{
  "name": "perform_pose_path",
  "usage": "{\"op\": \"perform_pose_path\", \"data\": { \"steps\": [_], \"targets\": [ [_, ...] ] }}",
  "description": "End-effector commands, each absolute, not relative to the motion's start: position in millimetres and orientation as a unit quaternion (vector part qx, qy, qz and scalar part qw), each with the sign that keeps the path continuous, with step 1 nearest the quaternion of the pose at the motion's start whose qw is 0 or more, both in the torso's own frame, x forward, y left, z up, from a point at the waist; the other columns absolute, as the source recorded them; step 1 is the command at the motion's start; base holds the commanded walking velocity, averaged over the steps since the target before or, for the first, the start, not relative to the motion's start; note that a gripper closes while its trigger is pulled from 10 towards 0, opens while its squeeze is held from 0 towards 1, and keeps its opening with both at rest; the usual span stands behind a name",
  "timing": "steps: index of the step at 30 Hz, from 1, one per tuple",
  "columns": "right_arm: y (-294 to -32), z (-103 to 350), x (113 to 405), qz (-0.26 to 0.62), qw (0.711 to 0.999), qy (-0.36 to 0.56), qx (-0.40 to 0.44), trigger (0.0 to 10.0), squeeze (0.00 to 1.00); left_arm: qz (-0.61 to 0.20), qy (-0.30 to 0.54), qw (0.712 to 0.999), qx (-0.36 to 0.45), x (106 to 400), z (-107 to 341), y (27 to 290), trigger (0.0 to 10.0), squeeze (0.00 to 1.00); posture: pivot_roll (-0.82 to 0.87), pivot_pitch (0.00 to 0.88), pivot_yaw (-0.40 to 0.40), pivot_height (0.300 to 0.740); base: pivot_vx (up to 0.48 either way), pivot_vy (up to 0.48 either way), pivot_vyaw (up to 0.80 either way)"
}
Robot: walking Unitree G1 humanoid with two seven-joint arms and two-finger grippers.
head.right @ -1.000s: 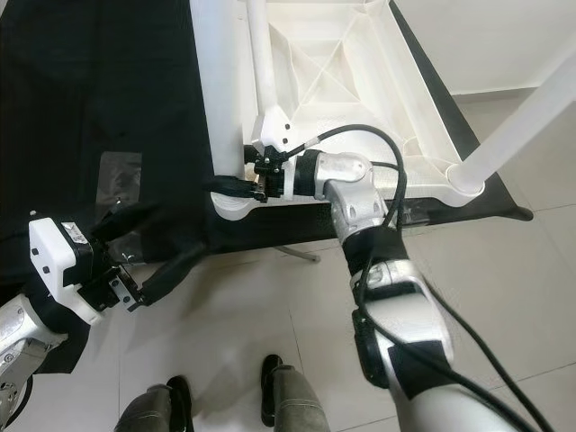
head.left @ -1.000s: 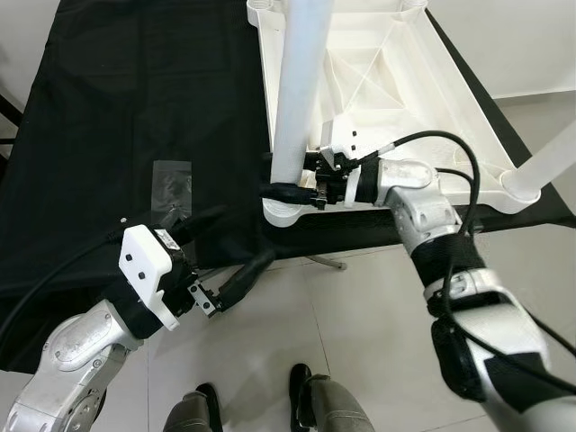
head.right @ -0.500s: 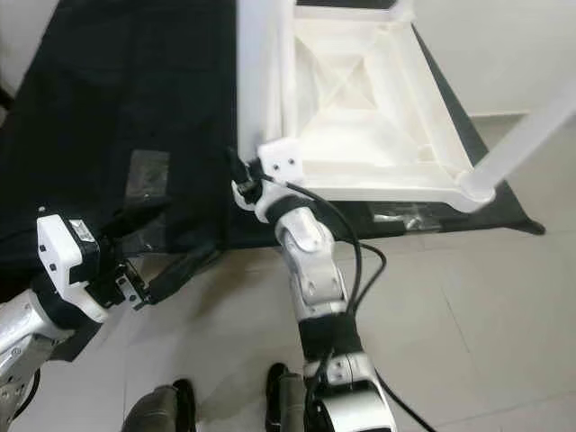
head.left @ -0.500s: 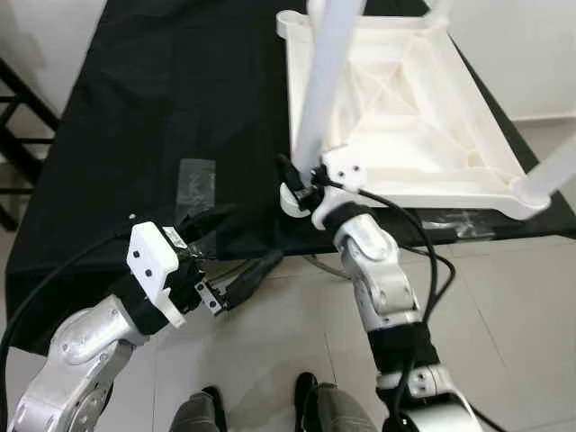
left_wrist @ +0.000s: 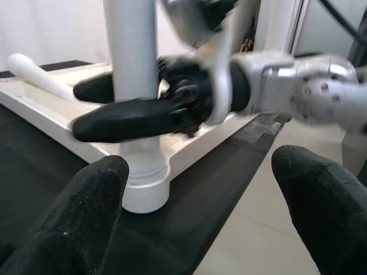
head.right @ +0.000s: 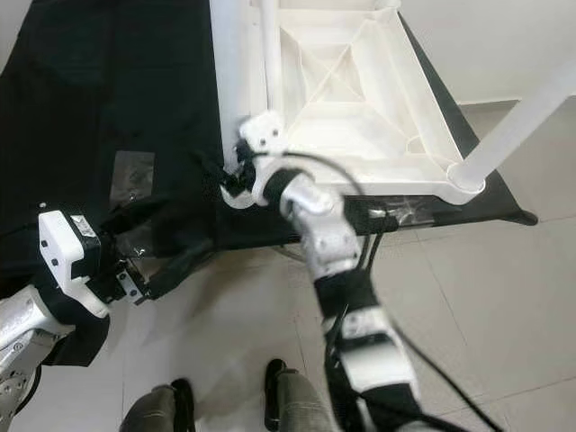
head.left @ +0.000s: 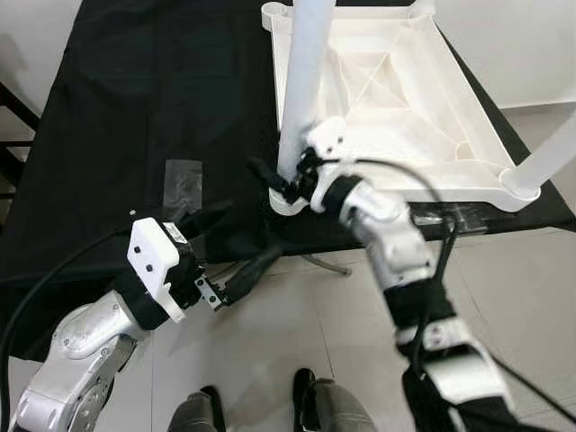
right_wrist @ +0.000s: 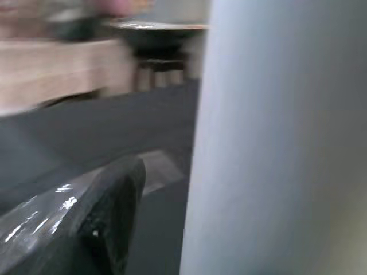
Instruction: Building children table
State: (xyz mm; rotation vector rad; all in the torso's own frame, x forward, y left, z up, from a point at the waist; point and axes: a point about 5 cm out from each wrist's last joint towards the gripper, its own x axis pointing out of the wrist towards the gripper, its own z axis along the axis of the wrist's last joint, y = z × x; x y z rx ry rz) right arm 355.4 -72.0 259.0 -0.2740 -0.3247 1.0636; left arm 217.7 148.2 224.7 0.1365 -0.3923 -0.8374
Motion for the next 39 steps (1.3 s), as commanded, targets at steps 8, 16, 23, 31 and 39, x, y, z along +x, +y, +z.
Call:
{"op": "perform_pose_path", "data": {
  "steps": [8,16,23,31,39],
  "targets": [
    [-66.8,247.3,350.0,0.654,0.736,-0.094,-0.148,10.0,0.0,-0.404,-0.189,0.893,0.068,214.5,222.3,147.4,10.0,0.0,0.07,0.287,-0.092,0.74,0.0,0.0,0.0],
    [-69.4,249.3,355.2,0.679,0.719,-0.09,-0.122,0.0,0.0,-0.403,-0.186,0.893,0.071,213.6,221.5,147.6,10.0,0.0,0.08,0.29,-0.092,0.74,0.0,0.0,0.0],
    [-78.3,240.6,355.8,0.682,0.718,-0.08,-0.109,0.0,0.0,-0.402,-0.184,0.894,0.072,213.3,219.9,148.1,10.0,0.0,0.08,0.282,-0.087,0.74,0.0,0.0,0.0],
    [-98.4,218.1,363.6,0.534,0.839,-0.083,-0.065,0.0,0.0,-0.401,-0.182,0.895,0.073,211.4,219.3,149.5,10.0,0.0,0.08,0.281,-0.086,0.74,0.0,0.0,0.0],
    [-113.6,163.6,347.8,0.201,0.978,-0.023,-0.06,0.0,0.0,-0.404,-0.179,0.894,0.072,213.0,218.6,150.0,10.0,0.0,0.07,0.294,-0.075,0.74,0.0,0.0,0.0]
  ]
}}
